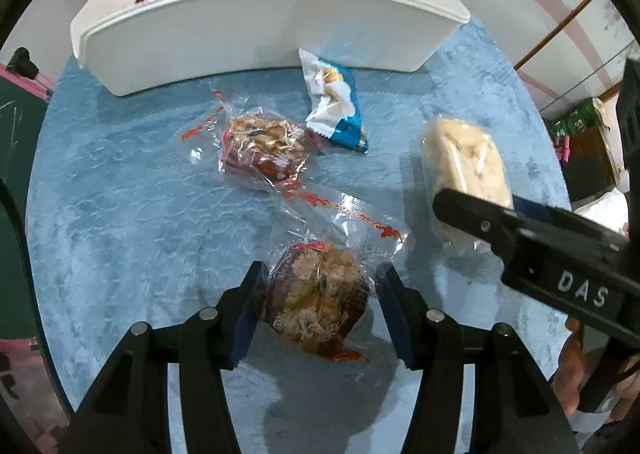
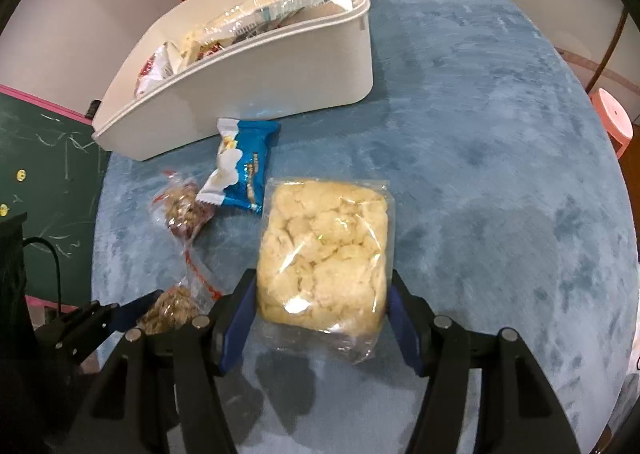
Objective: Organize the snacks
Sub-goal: 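Grasp the clear cookie-crumb pack with the right tool while the left tool grasps a nut-cake bag, then carry both held snacks toward the white bin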
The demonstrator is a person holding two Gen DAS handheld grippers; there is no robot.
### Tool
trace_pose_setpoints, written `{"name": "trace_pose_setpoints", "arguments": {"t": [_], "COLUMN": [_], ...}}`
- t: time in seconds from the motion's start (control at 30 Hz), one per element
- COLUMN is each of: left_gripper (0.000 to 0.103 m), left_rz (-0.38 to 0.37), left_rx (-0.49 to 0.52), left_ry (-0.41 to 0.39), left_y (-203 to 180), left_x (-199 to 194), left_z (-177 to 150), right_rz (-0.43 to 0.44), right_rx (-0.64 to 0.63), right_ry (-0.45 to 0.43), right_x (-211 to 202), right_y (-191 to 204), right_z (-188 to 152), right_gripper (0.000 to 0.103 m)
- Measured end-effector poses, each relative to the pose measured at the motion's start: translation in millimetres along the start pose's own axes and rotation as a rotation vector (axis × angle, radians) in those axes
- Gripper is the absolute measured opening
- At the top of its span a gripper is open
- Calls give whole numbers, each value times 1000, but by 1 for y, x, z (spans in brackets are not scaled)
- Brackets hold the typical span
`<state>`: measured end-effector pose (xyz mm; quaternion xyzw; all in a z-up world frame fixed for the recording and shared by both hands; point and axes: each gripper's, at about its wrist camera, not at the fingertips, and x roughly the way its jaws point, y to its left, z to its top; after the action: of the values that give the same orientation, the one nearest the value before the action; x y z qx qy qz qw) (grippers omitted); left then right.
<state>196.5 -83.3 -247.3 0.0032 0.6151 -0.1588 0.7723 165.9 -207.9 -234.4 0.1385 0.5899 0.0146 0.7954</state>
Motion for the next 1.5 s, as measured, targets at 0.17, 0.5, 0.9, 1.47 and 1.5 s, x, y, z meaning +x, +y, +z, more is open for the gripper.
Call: {"name": "trace_pose_setpoints", "arguments": {"t": [0.17,0.5,0.9,1.47,1.5], "left_gripper": [54,54,54,56,56], "left_rz": [5,20,75,130,131], "left_rx": [-8,-9,-41,-32,-29], "left_ry": [-55,-162,-290,-465,-473], "left_y": [-5,5,31,66,66], "left_x": [-31,-91,-157,-222,-224], "left_z": [-1,14,55,156,161], "right_rz": [28,89,127,87,83], "right_rx": [-14,-21,-59,-138,-140], "right_ry": [-28,-140,-292,-492,-498], "right_x": [-27,-79,-137,-177,-177], "right_y": [1,12,39,91,93], "right_z": [-7,5,40,128,133], "right_gripper": [62,62,62,62,62]}}
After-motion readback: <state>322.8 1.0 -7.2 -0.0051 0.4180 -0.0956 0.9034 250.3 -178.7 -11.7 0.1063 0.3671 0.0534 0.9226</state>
